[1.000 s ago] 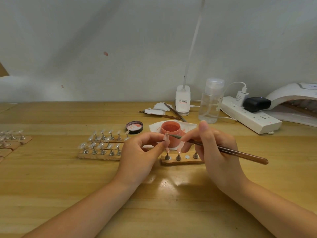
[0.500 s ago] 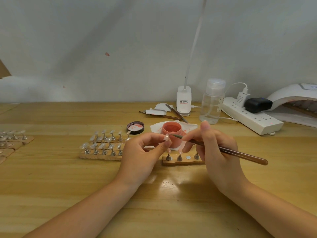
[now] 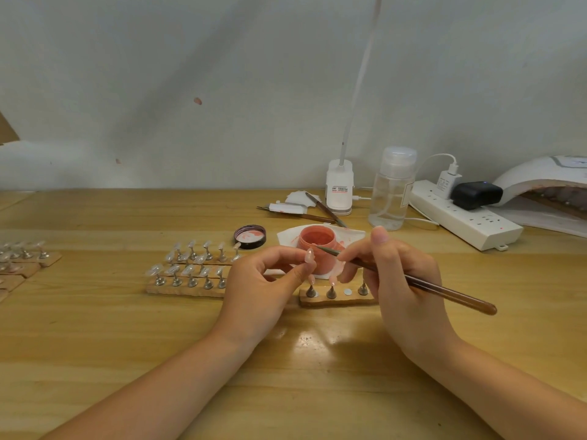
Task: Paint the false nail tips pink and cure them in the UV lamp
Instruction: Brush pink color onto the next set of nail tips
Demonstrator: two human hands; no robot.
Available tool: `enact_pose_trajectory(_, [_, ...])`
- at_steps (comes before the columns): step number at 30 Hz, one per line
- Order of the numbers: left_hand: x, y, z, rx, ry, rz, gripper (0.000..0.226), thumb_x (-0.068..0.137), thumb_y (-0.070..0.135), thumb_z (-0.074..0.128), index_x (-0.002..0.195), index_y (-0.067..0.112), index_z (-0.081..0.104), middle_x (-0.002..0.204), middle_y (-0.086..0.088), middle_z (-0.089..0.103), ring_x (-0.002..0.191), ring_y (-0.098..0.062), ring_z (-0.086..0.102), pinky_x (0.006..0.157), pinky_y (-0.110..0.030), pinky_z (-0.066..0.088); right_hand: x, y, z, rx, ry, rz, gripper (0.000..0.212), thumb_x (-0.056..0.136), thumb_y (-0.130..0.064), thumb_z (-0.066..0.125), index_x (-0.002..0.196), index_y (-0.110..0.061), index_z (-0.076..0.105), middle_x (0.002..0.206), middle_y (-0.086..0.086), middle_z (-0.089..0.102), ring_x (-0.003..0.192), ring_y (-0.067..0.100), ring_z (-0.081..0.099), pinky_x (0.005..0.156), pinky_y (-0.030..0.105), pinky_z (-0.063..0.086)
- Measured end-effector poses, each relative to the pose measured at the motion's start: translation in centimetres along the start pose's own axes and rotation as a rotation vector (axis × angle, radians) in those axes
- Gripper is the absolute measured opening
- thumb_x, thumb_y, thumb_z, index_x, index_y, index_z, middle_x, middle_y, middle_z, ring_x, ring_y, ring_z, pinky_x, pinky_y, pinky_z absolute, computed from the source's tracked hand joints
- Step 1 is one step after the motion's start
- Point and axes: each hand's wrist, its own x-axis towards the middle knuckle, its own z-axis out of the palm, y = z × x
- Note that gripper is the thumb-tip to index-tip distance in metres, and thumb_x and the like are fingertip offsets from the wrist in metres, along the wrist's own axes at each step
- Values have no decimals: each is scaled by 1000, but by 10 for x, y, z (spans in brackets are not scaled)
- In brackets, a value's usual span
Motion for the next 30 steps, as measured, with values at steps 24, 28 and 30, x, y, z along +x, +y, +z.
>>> enact_pose_trajectory(24, [-1,2,-1,7,20,0,17,74,9,72,74,26,71,76,-4,70,75,-18,60,63,-14,47,-5,-3,-2,39,-6,-41,49,89,-33,35,60,-9,66,47,7,57,45,-1,52,51,4,36])
enact_pose_trajectory(28, [-1,3,-1,14,22,9,21,73,7,72,72,28,71,73,-1,70,71,-15,60,62,-12,47,0,-2,-1,-56,-50,-71,41,91,-28,35,71,-10,66,57,-4,59,52,-5,54,54,1,35])
enact_pose_trajectory(30, [-1,4,0,18,28,12,24,73,7,72,71,31,70,73,1,70,71,-14,60,60,-12,47,-1,-1,-2,-77,-65,-55,42,91,-29,36,71,-9,67,57,-3,60,52,-4,55,55,2,36])
